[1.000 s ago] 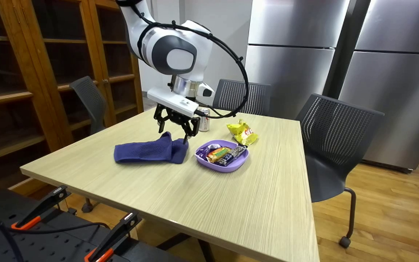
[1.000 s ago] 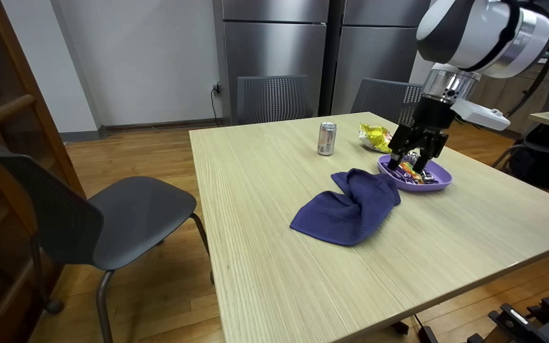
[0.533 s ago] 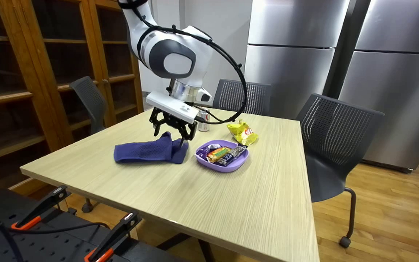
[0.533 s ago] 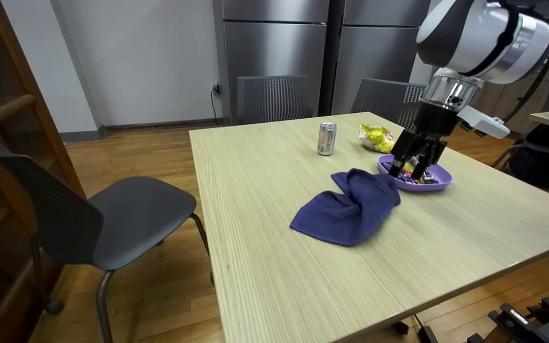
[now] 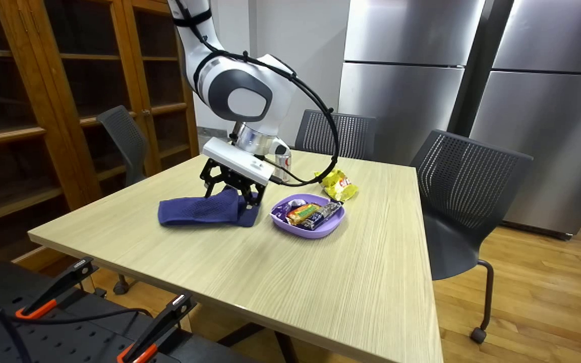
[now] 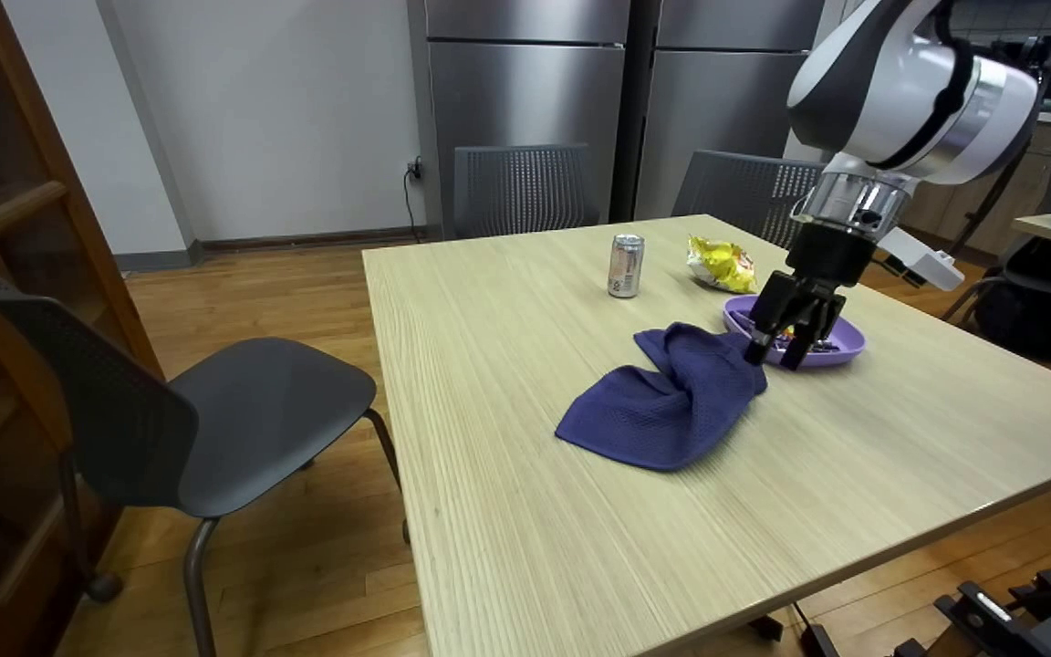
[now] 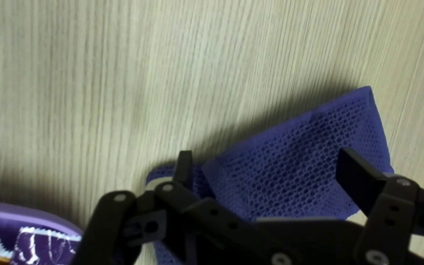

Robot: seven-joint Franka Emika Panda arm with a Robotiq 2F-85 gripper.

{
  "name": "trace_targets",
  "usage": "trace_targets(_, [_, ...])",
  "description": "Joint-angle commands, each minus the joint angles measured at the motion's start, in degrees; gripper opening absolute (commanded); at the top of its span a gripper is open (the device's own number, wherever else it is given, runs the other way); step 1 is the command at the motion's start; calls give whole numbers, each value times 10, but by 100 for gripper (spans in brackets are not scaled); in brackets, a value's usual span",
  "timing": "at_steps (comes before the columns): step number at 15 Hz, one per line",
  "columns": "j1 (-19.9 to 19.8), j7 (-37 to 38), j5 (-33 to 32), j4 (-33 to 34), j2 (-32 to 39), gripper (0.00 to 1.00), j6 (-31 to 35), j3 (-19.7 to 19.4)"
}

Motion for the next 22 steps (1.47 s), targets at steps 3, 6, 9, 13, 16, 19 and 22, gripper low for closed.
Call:
trace_targets(3, [-13,-36,11,45,36,100,-29,10])
trace_targets(6, [-15,-41,13,65,53,100,-36,14])
trace_targets(9, [-13,-46,14,83,66,100,-45,18])
trace_targets(13, [-11,-49,13,102,81,100,-52,27])
trace_targets(16, [-10,-49,11,113,89,100,-59,31])
trace_targets(19, [-9,-49,10,123,96,100,-65,35])
trace_targets(22, [-8,-46,8,131,100,100,-69,35])
